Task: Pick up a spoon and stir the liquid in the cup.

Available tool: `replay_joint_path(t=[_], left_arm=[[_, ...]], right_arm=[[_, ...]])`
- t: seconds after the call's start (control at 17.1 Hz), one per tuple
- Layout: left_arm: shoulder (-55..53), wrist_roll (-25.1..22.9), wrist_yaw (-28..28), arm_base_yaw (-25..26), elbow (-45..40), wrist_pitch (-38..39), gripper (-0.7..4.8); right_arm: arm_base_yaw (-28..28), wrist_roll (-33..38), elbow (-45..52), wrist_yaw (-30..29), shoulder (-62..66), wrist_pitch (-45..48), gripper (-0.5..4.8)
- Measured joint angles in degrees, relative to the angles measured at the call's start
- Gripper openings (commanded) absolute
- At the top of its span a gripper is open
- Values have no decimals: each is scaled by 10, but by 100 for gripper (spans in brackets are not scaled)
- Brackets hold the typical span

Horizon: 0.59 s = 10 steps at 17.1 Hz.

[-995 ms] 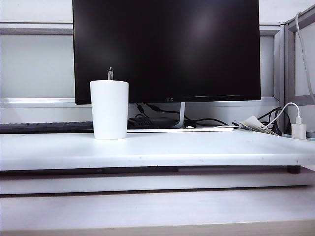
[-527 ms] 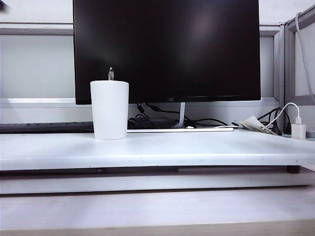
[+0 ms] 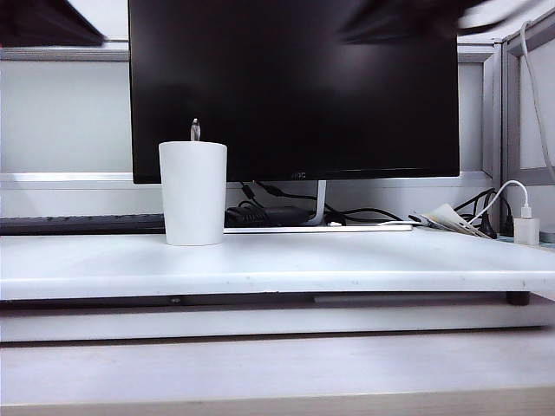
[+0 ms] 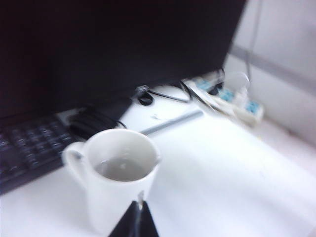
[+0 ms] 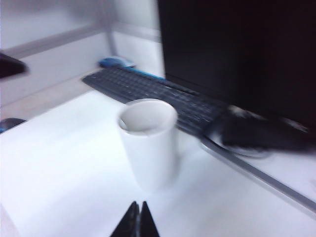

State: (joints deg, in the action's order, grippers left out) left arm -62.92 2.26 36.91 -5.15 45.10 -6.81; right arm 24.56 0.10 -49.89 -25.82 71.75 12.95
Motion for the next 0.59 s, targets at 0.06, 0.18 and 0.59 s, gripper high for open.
replay_joint_path(t=[0.06,0.18,0.59], left_arm=[[-16,-9,0,-7,10,2,-5],[-43,-26,0,-10,29,20,-5],[-54,-52,-20,-10,30,36,-5]], right_arm=[[10,-2,-29,-7,32,-1,-1],[38,-4,-94,-30,100,-9,77],[125,-49,-206,-28,243,-23,171]])
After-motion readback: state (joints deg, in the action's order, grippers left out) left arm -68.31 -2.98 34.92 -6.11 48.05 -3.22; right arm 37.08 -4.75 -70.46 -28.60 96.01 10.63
